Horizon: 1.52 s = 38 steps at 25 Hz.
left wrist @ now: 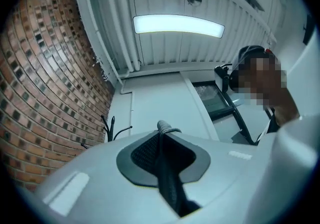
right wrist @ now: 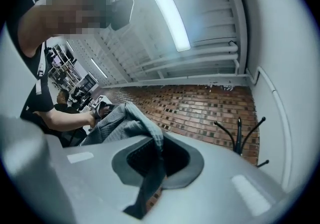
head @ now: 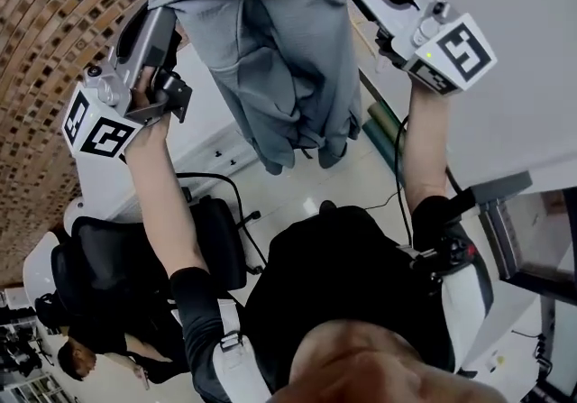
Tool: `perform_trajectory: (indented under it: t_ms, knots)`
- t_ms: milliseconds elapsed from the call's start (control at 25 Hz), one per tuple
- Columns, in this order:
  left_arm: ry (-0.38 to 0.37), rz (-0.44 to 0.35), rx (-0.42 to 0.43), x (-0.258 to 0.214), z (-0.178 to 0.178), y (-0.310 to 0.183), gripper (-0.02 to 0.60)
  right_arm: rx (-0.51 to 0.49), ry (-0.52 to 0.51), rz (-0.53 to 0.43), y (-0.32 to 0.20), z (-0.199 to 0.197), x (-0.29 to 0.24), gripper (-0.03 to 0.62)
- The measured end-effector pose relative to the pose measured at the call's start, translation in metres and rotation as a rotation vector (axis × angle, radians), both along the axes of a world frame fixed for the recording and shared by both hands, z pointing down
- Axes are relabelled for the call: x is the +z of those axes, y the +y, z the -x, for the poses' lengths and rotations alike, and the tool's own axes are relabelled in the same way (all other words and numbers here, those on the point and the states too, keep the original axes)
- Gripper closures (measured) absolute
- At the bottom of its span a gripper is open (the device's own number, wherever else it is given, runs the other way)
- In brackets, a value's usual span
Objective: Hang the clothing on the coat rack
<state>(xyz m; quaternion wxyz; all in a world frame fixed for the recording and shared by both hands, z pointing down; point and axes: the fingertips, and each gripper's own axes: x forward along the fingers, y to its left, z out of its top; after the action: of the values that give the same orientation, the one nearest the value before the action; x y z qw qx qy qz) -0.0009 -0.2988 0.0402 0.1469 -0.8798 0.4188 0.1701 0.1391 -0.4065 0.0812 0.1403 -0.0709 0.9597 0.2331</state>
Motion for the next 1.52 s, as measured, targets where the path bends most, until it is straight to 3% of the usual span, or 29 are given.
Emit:
perform_trajectory:
  t_ms: [360, 520, 840, 1080, 1200, 1320, 1520]
  knots:
    - [-0.04, 0.027, 0.09, -0.006, -0.034, -0.107, 0.558, 0.145, -0.035, 0.085, -0.09, -0.053, -0.015, 0.585]
    - [-0.078, 0.021, 0.068, -0.006, -0.02, -0.132, 0.558, 0.211, -0.059, 0.109, -0.105, -0.051, -0.018, 0.585]
    - [-0.103, -0.017, 0.197, -0.025, -0.01, -0.185, 0.558, 0.396, -0.077, 0.088, -0.137, -0.051, -0.041, 0.585]
    - [-0.104, -0.021, 0.226, -0.019, -0.001, -0.21, 0.558, 0.466, -0.092, 0.106, -0.151, -0.048, -0.035, 0.585]
    - [-0.1, 0.003, 0.201, -0.007, 0.001, -0.23, 0.558, 0.477, -0.092, 0.127, -0.167, -0.049, -0.024, 0.585]
    - [-0.144, -0.006, 0.141, -0.008, 0.002, -0.246, 0.558, 0.467, -0.121, 0.129, -0.186, -0.051, -0.029, 0.585]
    - [-0.205, -0.122, -0.085, -0.045, 0.022, -0.286, 0.558, 0.404, -0.232, 0.064, -0.226, -0.043, -0.076, 0.584]
